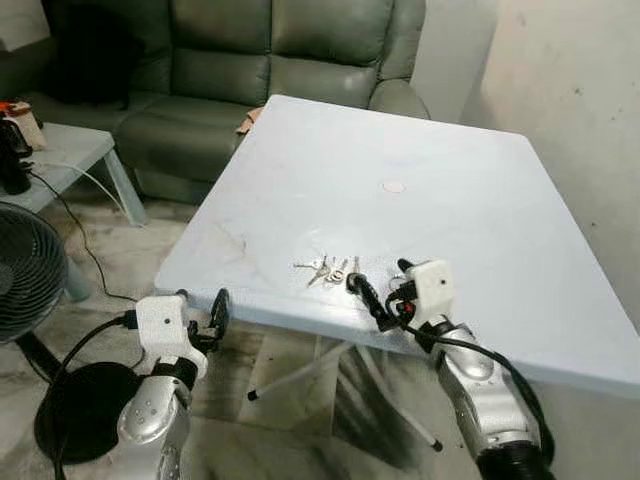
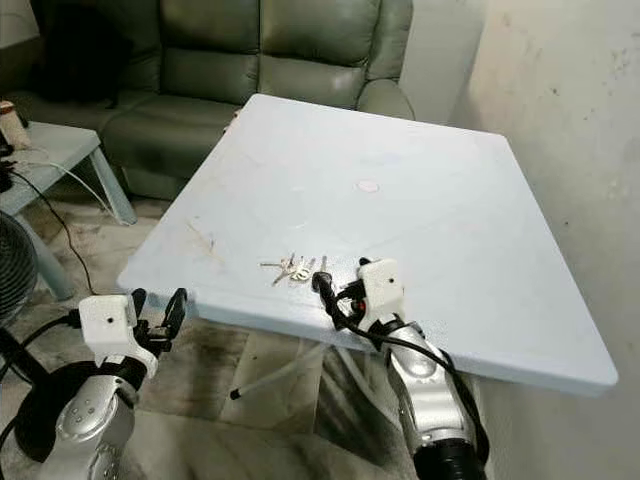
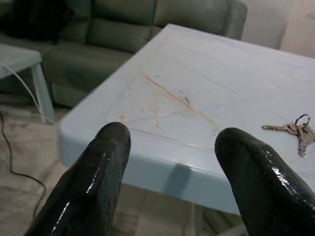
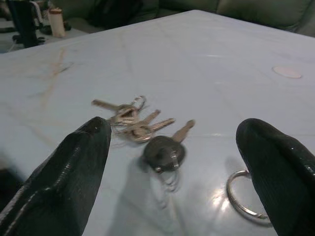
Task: Hang keys on a hook
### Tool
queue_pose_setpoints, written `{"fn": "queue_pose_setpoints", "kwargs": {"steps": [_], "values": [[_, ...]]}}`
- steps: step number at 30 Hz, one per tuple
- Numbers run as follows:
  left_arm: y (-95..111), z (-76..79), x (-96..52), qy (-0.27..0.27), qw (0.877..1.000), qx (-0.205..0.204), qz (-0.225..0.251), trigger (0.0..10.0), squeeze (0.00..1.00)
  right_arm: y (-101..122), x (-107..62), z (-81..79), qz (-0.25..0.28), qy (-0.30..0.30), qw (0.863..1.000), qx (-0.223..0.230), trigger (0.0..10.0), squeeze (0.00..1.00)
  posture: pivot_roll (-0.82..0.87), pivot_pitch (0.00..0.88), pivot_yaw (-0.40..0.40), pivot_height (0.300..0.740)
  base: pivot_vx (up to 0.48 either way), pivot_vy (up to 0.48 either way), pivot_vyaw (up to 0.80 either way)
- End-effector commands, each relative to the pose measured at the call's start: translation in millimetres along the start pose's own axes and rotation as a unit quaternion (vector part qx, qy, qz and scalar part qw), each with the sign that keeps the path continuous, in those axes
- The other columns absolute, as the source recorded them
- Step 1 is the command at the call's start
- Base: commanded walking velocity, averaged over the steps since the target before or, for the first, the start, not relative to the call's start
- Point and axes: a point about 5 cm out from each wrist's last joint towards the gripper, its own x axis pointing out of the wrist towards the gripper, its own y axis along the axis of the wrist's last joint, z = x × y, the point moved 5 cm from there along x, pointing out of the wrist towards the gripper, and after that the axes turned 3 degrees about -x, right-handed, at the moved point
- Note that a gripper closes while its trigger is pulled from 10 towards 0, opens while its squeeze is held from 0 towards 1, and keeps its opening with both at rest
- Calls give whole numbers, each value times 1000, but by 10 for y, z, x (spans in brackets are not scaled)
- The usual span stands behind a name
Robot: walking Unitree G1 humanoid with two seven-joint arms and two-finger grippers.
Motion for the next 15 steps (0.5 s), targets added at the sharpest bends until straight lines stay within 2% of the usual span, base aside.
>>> {"fn": "queue_pose_setpoints", "kwargs": {"steps": [1,8,15], "values": [[12,10,-2,-4,1000,9,3,10000,0,36,15,9,6,11,1000,-12,10000,0,-39,0,-64,732,0,0,0],[29,69,-16,-18,999,34,13,10000,0,36,19,-8,2,16,1000,-26,10000,0,-33,0,-71,732,0,0,0],[6,133,-50,-31,999,38,12,10000,0,7,16,-9,-13,9,1000,-16,10000,0,-27,0,-79,732,0,0,0]]}}
